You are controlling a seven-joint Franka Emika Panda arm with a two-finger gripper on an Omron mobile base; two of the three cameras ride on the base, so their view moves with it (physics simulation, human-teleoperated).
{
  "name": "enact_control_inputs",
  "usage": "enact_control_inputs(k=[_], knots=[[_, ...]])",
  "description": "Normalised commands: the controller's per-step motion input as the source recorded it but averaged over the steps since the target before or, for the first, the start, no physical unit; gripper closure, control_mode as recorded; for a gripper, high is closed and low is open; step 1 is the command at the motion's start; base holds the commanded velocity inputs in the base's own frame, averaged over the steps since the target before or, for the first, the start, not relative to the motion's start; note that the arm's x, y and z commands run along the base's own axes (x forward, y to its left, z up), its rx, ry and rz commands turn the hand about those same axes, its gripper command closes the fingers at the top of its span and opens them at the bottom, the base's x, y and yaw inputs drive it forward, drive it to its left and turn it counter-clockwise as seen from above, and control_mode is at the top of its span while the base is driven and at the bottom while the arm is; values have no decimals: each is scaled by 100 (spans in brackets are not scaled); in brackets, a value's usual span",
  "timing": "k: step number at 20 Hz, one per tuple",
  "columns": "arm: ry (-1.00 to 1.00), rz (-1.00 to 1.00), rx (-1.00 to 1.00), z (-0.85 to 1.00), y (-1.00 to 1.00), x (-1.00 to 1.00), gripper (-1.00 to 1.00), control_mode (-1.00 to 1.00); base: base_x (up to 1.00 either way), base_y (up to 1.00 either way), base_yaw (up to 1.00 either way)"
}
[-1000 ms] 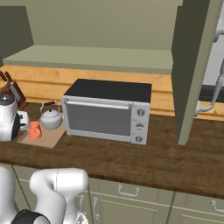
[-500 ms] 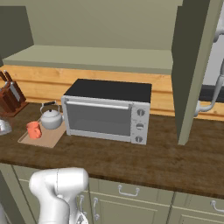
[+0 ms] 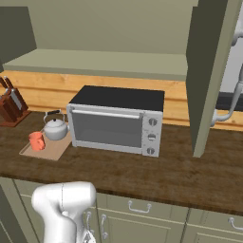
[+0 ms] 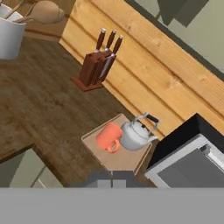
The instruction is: Pick the kettle from the counter and place it on the tray. Then pick the mug from the cabinet and place it on the tray. Then close the cabinet doors.
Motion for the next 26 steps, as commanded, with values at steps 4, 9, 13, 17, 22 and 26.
enact_control_inputs(k=[4, 9, 13, 17, 22, 26], knots=[[-21, 2, -19, 25, 34, -17, 100, -100, 0, 0, 0], [-29, 0, -28, 0, 35, -25, 100, -100, 0, 0, 0], [-24, 0, -27, 0, 30, -6, 100, -100, 0, 0, 0], [-4, 0, -21, 0, 34, 6, 100, -100, 0, 0, 0], [0, 0, -16, 0, 45, 20, 100, -100, 0, 0, 0], [-4, 0, -16, 0, 49, 16, 100, -100, 0, 0, 0]])
